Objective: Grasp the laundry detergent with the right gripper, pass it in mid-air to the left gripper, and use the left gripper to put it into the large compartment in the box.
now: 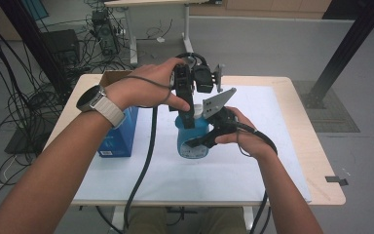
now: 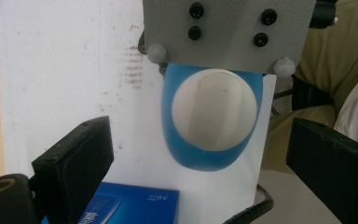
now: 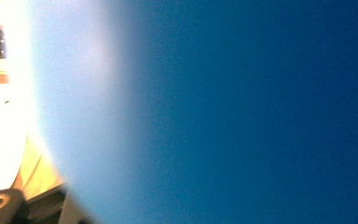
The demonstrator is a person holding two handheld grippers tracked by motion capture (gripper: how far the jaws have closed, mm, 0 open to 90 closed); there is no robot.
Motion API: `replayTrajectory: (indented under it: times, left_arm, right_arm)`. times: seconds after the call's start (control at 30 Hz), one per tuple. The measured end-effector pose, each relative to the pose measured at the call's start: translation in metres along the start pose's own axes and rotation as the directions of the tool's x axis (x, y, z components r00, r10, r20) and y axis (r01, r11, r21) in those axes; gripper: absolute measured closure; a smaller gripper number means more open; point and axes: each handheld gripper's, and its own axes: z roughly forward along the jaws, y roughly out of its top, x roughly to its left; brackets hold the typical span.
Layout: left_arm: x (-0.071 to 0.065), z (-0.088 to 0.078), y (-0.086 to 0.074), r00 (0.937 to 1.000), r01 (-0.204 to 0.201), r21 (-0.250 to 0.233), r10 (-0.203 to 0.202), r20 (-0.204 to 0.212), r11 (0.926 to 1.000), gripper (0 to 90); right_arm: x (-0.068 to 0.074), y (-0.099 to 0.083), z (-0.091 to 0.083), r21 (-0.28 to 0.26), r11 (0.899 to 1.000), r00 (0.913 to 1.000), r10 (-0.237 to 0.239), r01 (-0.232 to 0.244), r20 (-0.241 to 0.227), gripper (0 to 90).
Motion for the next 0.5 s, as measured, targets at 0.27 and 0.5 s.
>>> replayTrajectory:
  times: [0.27,0.5]
  left_arm:
    - [-0.0003,0.0021,-0.0007,1.0000,0.000,-0.002,0.000,0.001,1.0000,8.1]
    - [-0.0010,0.0048,-0.0011,1.0000,0.000,-0.009,0.000,0.001,1.0000,8.1]
  right_arm:
    - [-0.0001,0.0000,-0.0005,0.004,1.000,1.0000,0.000,0.000,0.005,44.0]
    - [0.0006,0.0014,-0.0010,0.002,1.000,1.0000,0.003,-0.003,0.002,44.0]
